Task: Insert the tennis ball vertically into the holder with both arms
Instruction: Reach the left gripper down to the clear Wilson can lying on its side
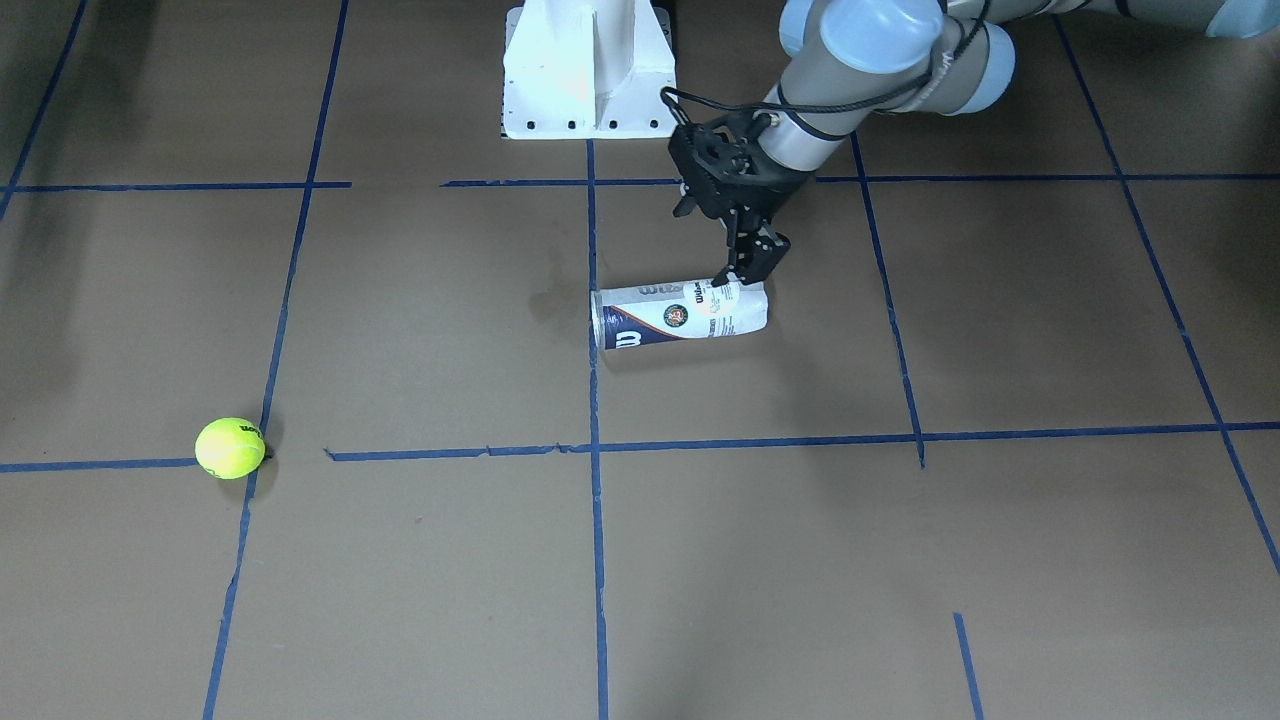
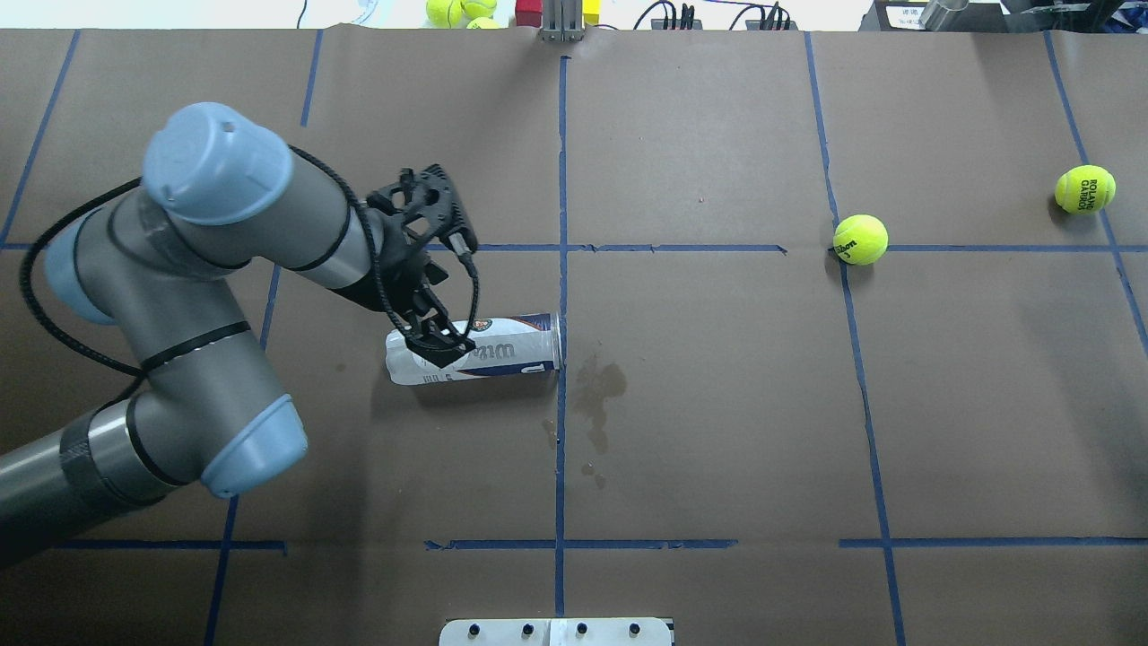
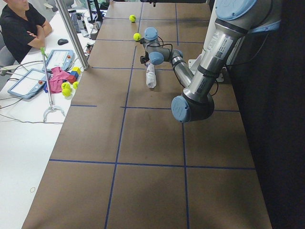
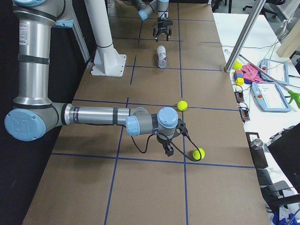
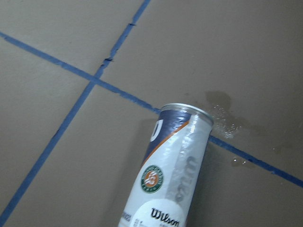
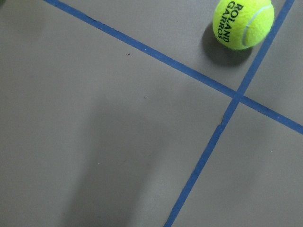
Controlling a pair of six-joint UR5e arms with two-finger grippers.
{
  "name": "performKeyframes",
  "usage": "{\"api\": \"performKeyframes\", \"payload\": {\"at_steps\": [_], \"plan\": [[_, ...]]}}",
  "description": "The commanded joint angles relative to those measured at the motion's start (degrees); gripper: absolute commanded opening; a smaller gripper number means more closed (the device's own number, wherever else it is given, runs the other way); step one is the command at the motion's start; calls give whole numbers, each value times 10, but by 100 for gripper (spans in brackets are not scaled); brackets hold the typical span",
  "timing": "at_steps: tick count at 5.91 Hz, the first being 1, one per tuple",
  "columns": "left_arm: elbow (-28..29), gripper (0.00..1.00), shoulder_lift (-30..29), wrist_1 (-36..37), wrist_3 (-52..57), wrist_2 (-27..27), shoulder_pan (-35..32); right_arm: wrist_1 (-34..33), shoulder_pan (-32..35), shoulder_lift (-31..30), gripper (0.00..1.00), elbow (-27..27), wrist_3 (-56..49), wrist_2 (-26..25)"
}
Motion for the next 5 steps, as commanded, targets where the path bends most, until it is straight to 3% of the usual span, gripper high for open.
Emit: {"api": "performKeyframes", "payload": {"at_steps": [1,2,3,5], "plan": [[-3,100,-59,118,94,72,28,12,-5,-2,100,-1,1,4],[8,100,-79,141,109,148,63,12,-5,-5,100,-4,0,3],[15,100,-125,231,140,226,107,12,-5,-5,100,-4,2,4],[128,100,-198,283,183,255,115,12,-5,-11,100,-8,0,4]]}}
